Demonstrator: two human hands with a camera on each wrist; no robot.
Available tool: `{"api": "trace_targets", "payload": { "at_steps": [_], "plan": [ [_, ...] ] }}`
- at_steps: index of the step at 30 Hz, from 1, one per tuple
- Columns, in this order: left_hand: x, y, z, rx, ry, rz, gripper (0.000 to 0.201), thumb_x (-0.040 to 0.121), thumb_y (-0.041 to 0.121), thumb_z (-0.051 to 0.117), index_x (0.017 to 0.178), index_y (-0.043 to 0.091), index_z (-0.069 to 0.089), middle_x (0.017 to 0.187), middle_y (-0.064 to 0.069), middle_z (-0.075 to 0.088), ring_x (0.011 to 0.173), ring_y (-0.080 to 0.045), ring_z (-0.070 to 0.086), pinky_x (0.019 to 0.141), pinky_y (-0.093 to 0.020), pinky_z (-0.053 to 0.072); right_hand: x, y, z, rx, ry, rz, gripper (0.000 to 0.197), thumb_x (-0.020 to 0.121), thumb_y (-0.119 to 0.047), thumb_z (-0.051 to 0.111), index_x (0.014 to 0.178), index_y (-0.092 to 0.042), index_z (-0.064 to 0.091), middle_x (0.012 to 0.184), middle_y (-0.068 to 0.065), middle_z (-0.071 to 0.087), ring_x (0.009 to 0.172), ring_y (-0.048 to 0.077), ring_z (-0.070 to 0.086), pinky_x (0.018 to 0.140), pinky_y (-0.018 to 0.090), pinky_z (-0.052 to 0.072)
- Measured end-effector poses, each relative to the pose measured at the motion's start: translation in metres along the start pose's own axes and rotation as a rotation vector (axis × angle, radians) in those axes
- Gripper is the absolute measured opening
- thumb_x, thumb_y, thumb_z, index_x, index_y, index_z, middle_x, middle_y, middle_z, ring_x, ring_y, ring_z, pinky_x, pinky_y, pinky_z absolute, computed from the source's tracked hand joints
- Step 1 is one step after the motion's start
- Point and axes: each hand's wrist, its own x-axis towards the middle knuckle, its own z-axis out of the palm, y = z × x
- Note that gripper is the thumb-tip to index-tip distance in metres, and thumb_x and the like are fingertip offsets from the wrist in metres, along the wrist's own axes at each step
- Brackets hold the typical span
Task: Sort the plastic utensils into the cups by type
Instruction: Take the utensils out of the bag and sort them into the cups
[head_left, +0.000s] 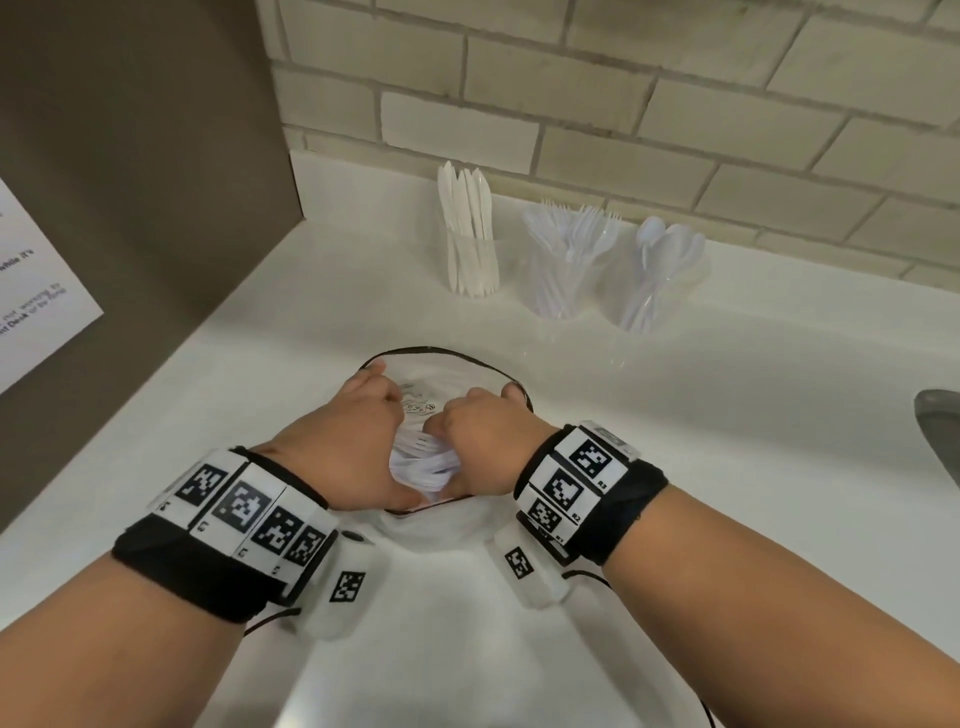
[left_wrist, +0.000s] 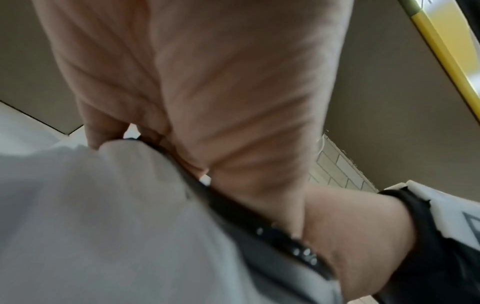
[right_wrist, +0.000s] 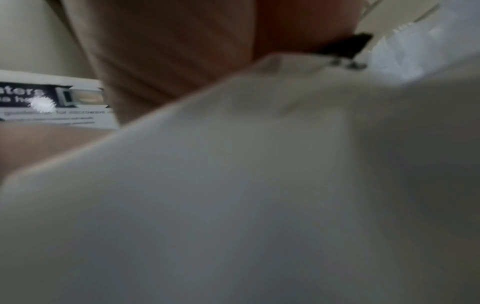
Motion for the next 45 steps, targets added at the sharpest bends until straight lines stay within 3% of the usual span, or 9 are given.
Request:
{"api": "trace_targets", "payload": {
  "at_steps": [4, 9, 13, 16, 20, 25, 28, 34, 45],
  "plan": [
    [-0.002, -0.007, -0.005, -0.016, 0.004, 0.030, 0.099, 0.051, 0.074, 0.070, 0.132, 0.021, 0.050, 0.143, 0.006, 0.033, 0.146, -0.010, -0.002, 0.119, -0.027, 0.015, 0.001, 0.004, -0.004, -0.020, -0.040, 0.004, 0.035, 0.084, -0.055, 0.059, 0.090, -0.021, 0.053, 0.083, -0.005, 0.047, 0.091, 0.020, 0.047, 0.097, 0.049, 0.030],
    [-0.001, -0.004, -0.003, -0.010, 0.001, 0.065, 0.104, 0.054, 0.062, 0.079, 0.139, 0.019, 0.038, 0.141, 0.006, 0.032, 0.146, -0.011, -0.004, 0.118, -0.024, 0.015, 0.000, -0.001, -0.003, 0.033, -0.046, -0.026, 0.044, 0.082, -0.054, 0.062, 0.112, -0.023, 0.057, 0.079, -0.010, 0.043, 0.102, 0.022, 0.050, 0.099, 0.050, 0.026],
    [-0.001, -0.007, -0.007, -0.023, 0.023, 0.055, 0.096, 0.054, 0.064, 0.076, 0.136, 0.028, 0.041, 0.136, 0.010, 0.039, 0.144, -0.012, 0.014, 0.115, -0.026, 0.024, -0.003, 0.006, -0.003, 0.072, -0.028, -0.008, 0.028, 0.086, -0.047, 0.058, 0.088, -0.020, 0.050, 0.070, -0.009, 0.039, 0.082, 0.020, 0.047, 0.097, 0.043, 0.028],
    [-0.004, -0.010, -0.014, -0.064, 0.047, 0.003, 0.089, 0.050, 0.067, 0.074, 0.127, 0.033, 0.048, 0.114, 0.016, 0.054, 0.111, -0.008, 0.052, 0.096, -0.028, 0.045, -0.004, 0.013, 0.001, 0.155, 0.042, -0.007, 0.026, 0.085, -0.039, 0.062, 0.082, -0.021, 0.044, 0.067, -0.011, 0.035, 0.078, 0.018, 0.043, 0.082, 0.032, 0.036],
    [-0.004, -0.005, -0.015, -0.032, -0.001, -0.039, 0.071, 0.055, 0.060, 0.077, 0.117, 0.034, 0.053, 0.106, 0.016, 0.057, 0.096, -0.007, 0.054, 0.085, -0.028, 0.049, -0.005, 0.017, 0.007, 0.257, 0.088, -0.012, 0.028, 0.081, -0.028, 0.066, 0.074, -0.018, 0.042, 0.068, -0.010, 0.036, 0.075, 0.019, 0.044, 0.054, 0.027, 0.029],
    [-0.004, -0.011, -0.020, -0.014, -0.024, -0.042, 0.043, 0.069, 0.048, 0.073, 0.108, 0.037, 0.059, 0.098, 0.015, 0.063, 0.089, -0.010, 0.058, 0.076, -0.026, 0.048, -0.003, 0.025, 0.010, 0.303, 0.161, 0.009, 0.033, 0.080, -0.024, 0.067, 0.068, -0.019, 0.037, 0.068, -0.004, 0.040, 0.072, 0.020, 0.043, 0.049, 0.018, 0.025],
    [-0.004, -0.011, -0.020, 0.017, -0.014, 0.005, 0.031, 0.081, 0.040, 0.062, 0.111, 0.033, 0.060, 0.106, 0.007, 0.063, 0.099, -0.014, 0.057, 0.086, -0.035, 0.050, -0.004, 0.025, 0.008, 0.300, 0.183, 0.017, 0.027, 0.079, -0.027, 0.068, 0.077, -0.017, 0.043, 0.074, -0.004, 0.044, 0.074, 0.019, 0.045, 0.053, 0.023, 0.030],
    [0.001, 0.003, -0.014, 0.109, 0.043, 0.102, 0.022, 0.090, 0.031, 0.051, 0.106, 0.019, 0.060, 0.100, 0.000, 0.059, 0.106, -0.016, 0.047, 0.085, -0.032, 0.046, -0.005, 0.011, -0.001, 0.027, 0.177, 0.028, 0.029, 0.082, -0.036, 0.063, 0.102, -0.021, 0.048, 0.075, -0.008, 0.041, 0.074, 0.019, 0.042, 0.087, 0.037, 0.038],
    [-0.002, -0.011, -0.024, -0.062, 0.100, -0.065, 0.060, 0.066, 0.041, 0.080, 0.116, 0.024, 0.051, 0.103, 0.004, 0.063, 0.090, -0.016, 0.058, 0.074, -0.029, 0.047, -0.003, 0.023, 0.003, 0.451, 0.284, 0.002, 0.026, 0.081, -0.018, 0.066, 0.104, -0.010, 0.056, 0.087, 0.005, 0.061, 0.074, 0.020, 0.052, 0.056, 0.025, 0.033]
  ]
}}
